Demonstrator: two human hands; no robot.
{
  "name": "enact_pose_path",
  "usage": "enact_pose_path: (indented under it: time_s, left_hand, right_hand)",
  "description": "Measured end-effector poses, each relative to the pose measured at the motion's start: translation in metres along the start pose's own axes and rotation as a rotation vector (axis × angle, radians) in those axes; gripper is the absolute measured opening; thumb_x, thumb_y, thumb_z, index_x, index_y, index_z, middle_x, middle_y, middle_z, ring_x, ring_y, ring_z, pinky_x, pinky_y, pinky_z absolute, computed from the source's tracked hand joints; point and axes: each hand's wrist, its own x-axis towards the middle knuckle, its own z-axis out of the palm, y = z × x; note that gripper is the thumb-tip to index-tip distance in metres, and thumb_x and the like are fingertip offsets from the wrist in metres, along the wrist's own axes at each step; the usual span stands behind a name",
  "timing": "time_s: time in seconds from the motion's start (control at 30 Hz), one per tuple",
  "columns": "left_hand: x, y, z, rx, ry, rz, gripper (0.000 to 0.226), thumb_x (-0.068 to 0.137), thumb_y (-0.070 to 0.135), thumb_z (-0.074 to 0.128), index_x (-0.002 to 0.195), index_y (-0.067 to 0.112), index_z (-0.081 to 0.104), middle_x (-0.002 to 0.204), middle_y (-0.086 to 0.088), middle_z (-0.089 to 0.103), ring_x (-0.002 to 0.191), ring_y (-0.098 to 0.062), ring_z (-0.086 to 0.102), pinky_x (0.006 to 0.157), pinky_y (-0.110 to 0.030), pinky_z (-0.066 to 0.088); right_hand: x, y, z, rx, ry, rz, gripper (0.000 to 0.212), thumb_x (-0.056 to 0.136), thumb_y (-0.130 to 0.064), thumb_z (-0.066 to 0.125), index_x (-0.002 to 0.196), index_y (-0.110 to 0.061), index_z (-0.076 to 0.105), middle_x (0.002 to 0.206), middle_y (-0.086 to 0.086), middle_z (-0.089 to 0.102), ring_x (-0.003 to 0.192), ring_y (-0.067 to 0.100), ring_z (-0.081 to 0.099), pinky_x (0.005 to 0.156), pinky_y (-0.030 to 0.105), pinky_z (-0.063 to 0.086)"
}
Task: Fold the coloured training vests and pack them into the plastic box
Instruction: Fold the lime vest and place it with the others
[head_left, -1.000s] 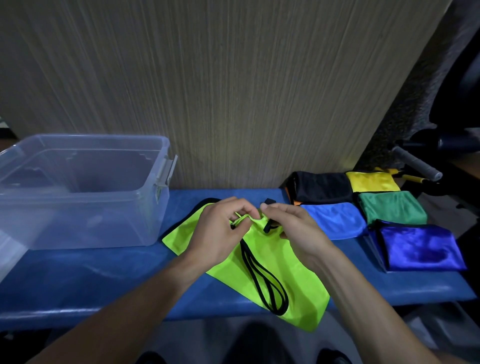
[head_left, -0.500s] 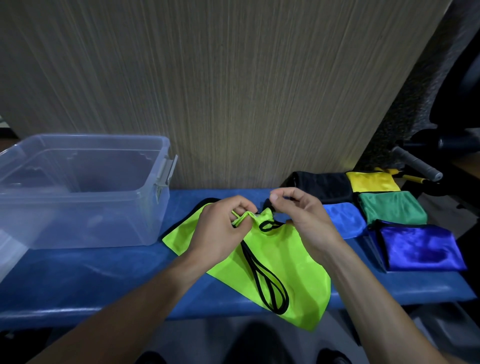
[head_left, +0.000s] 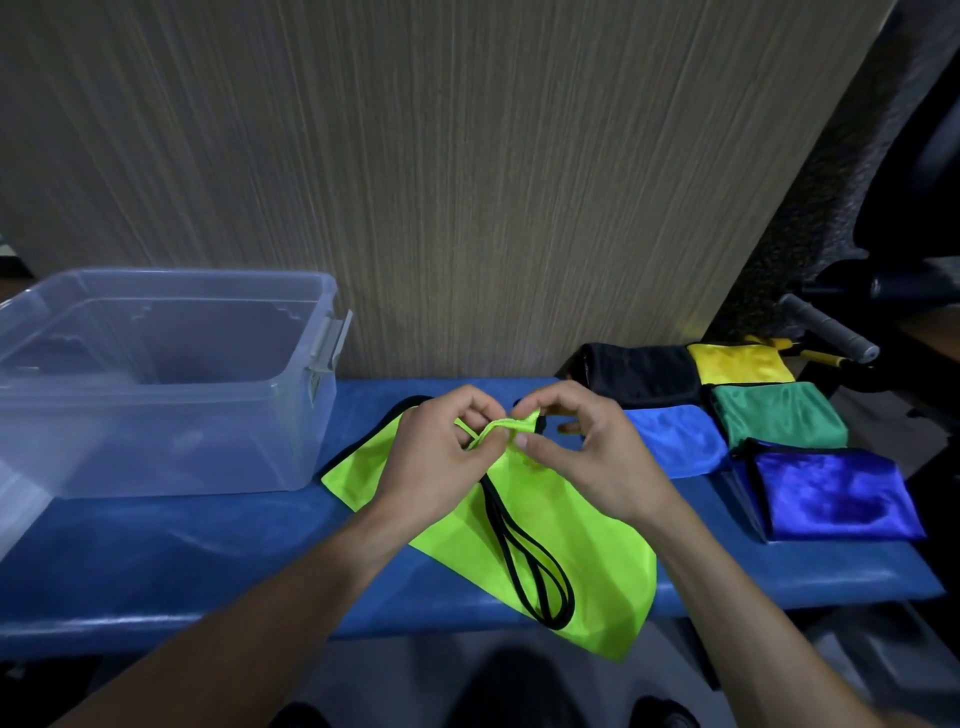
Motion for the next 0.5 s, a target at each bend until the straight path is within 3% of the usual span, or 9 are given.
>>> enact_pose_path:
  time_s: [0.17, 0.3, 0.4, 0.5]
  left_hand:
    - [-0.003, 0.001, -0.004, 0.026, -0.032, 0.02, 0.013, 0.085, 0.029, 0.08, 0.087, 0.034, 0.068, 0.079, 0.009, 0.066, 0.064, -0.018, 0.063, 0.063, -0.034, 0.055]
    - [-0.003, -0.003, -0.012, 0.144, -0.129, 0.05, 0.017, 0.084, 0.044, 0.077, 0.098, 0.036, 0.07, 0.083, 0.01, 0.066, 0.069, -0.013, 0.064, 0.066, -0.035, 0.057]
    - [-0.003, -0.006, -0.017, 0.149, -0.223, 0.054, 0.032, 0.086, 0.056, 0.069, 0.11, 0.036, 0.071, 0.094, 0.011, 0.072, 0.077, -0.009, 0.07, 0.073, -0.038, 0.06]
    - [-0.003, -0.001, -0.018, 0.039, -0.247, 0.019, 0.025, 0.095, 0.042, 0.067, 0.112, 0.024, 0.072, 0.096, 0.005, 0.077, 0.075, -0.01, 0.074, 0.077, -0.041, 0.062]
  right_hand:
    - [0.006, 0.008, -0.006, 0.104, 0.046, 0.024, 0.013, 0.087, -0.01, 0.079, 0.095, -0.018, 0.073, 0.085, 0.006, 0.066, 0.081, 0.023, 0.064, 0.076, 0.044, 0.055]
    - [0.01, 0.007, -0.007, 0.185, 0.079, 0.022, 0.01, 0.088, -0.004, 0.076, 0.096, -0.01, 0.075, 0.079, 0.021, 0.06, 0.073, 0.018, 0.057, 0.068, 0.037, 0.049]
    - [0.012, 0.007, -0.007, 0.252, 0.105, 0.045, 0.012, 0.09, -0.005, 0.074, 0.1, -0.011, 0.075, 0.081, 0.006, 0.067, 0.08, 0.015, 0.061, 0.075, 0.034, 0.051]
    - [0.015, 0.008, -0.004, 0.337, 0.127, 0.09, 0.014, 0.093, -0.005, 0.07, 0.105, -0.011, 0.074, 0.089, 0.008, 0.068, 0.088, 0.019, 0.061, 0.085, 0.041, 0.051]
